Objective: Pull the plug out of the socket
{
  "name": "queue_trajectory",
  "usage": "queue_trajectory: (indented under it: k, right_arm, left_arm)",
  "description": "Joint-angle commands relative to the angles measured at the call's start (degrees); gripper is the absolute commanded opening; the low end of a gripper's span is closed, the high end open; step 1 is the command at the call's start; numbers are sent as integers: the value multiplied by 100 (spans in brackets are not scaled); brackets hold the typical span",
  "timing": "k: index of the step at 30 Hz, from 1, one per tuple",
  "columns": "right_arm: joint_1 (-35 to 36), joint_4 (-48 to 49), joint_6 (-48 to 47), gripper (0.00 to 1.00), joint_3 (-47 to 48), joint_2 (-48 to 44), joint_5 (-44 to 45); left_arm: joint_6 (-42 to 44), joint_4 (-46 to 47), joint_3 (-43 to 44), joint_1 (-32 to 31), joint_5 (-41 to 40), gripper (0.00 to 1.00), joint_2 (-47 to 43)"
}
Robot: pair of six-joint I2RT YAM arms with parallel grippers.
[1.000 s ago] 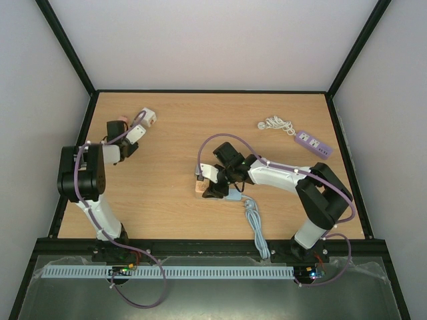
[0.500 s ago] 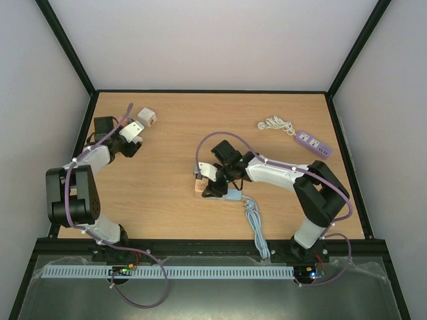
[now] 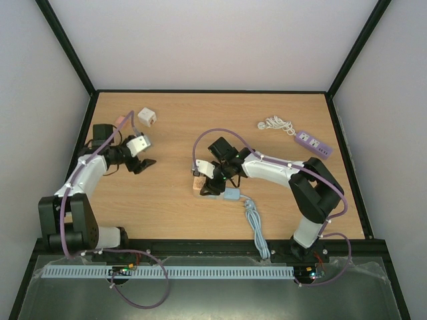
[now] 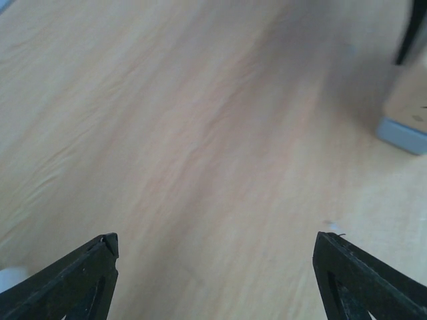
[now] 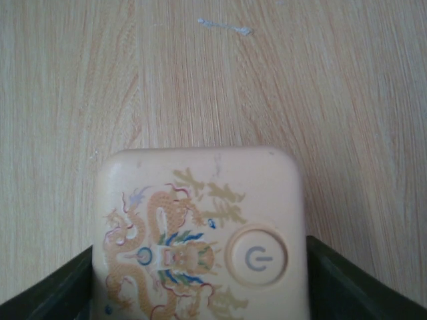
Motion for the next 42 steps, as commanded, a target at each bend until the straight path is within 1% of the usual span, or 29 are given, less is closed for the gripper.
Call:
queue_trajectory:
  k: [1,2,4,6,7,10,13,16,21,23,24,26,34,38,42]
  right_arm:
    - [-17,-147,32,74,-10,95,513]
    - [-16,-143,32,81,-5,48,512]
    - [-15,-180,27,89,52,-18,467]
    - [-20,-207,26,100,113,-86,409]
    - [-27,-226,19,98,134,-134,379]
    - [-32,-244,-47,98,127,-354,282]
    - [-116,-300,-145,98,-30,-624,141]
    - [-268,-430,-321,98,-313,-902,22]
    - [-583,-485,-569,98,-877,-1380,-300]
    - [-722,-409,-628,98,-1067,-1525,-365]
    - [-769,-350,-641,98,-1176,-1570,-383]
    - [-832,-245,-665,98,-1284,-1591,-455]
    - [-845,-25,-871,99,-1415,-1329,-600]
    - [-845,-11,-944,94,-1332,-1207,-707]
    - [-836,-52,-1061,85,-1294,-1076,-806]
  left_arm:
    - [198,-338,-290,-364,373,83,-235]
    - [180,-327,-317,-441,353,83,-245]
    - [139,-308,-337,-551,377,83,-227]
    - [82,-288,-343,-653,364,84,-180]
    - [61,-285,-345,-707,362,85,-153]
    - [127,-405,-327,-883,389,90,-63]
    - [101,-348,-365,-1024,492,91,-66]
    - [75,-232,-410,-1225,554,91,-95]
    - [-32,-108,-381,-1728,543,91,-48]
    - [-104,-29,-380,-1955,541,93,-19]
    - [-120,22,-382,-2071,500,95,13]
    - [-193,132,-381,-2313,386,99,94]
    - [-450,471,-245,-2963,207,99,527]
    - [-549,657,-226,-3195,119,98,684]
    - [-638,802,-201,-3376,26,97,860]
